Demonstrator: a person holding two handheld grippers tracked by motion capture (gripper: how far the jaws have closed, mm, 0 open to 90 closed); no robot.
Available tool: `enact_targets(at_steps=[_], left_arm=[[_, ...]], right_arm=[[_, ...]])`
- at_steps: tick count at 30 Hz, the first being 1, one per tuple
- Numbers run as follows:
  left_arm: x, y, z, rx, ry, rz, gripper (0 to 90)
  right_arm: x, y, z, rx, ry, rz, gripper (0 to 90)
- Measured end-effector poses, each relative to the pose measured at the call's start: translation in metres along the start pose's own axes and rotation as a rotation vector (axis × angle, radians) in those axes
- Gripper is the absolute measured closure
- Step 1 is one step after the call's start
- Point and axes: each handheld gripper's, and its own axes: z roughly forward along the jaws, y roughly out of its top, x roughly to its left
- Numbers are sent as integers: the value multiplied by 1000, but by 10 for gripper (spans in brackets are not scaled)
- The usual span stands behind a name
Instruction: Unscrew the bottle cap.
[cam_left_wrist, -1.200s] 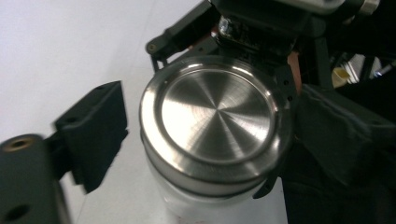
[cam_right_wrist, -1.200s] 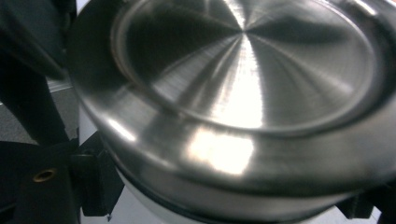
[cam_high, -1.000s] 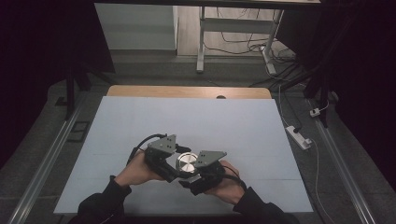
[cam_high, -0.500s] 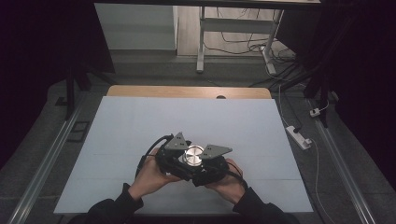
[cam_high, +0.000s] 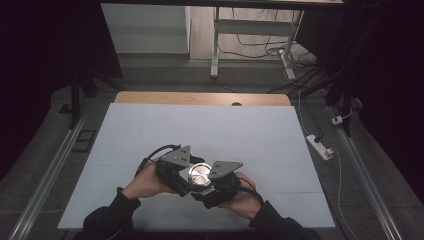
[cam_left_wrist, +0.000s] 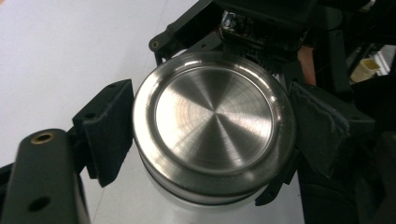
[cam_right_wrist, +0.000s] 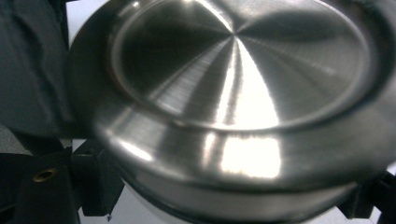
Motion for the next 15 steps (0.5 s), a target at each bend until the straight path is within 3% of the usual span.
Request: enact_targets(at_steps=[4, 5, 6, 8, 9, 10, 13, 15], left_arm=[[0, 2, 6, -7, 58, -67, 206], [0, 2, 6, -7, 58, -67, 206], [-1, 3, 11, -14, 97, -112, 206], [-2, 4, 13, -15, 116, -132, 206], [-3, 6, 17, -34, 151, -187, 206], [-4, 6, 19, -41, 166, -213, 207], [-5, 7, 22, -58, 194, -253, 207], [-7, 8, 22, -58, 210, -254, 208]], right_arm=[[-5, -1, 0, 10, -34, 34, 148], [-5, -1, 0, 10, -34, 34, 148], [-7, -2, 0, 14, -55, 60, 148], [-10, -3, 0, 15, -77, 87, 148], [-11, -4, 0, 14, -85, 97, 148], [-12, -4, 0, 17, -97, 107, 148], [-14, -4, -1, 16, -121, 124, 148], [-14, -4, -2, 13, -128, 128, 148]])
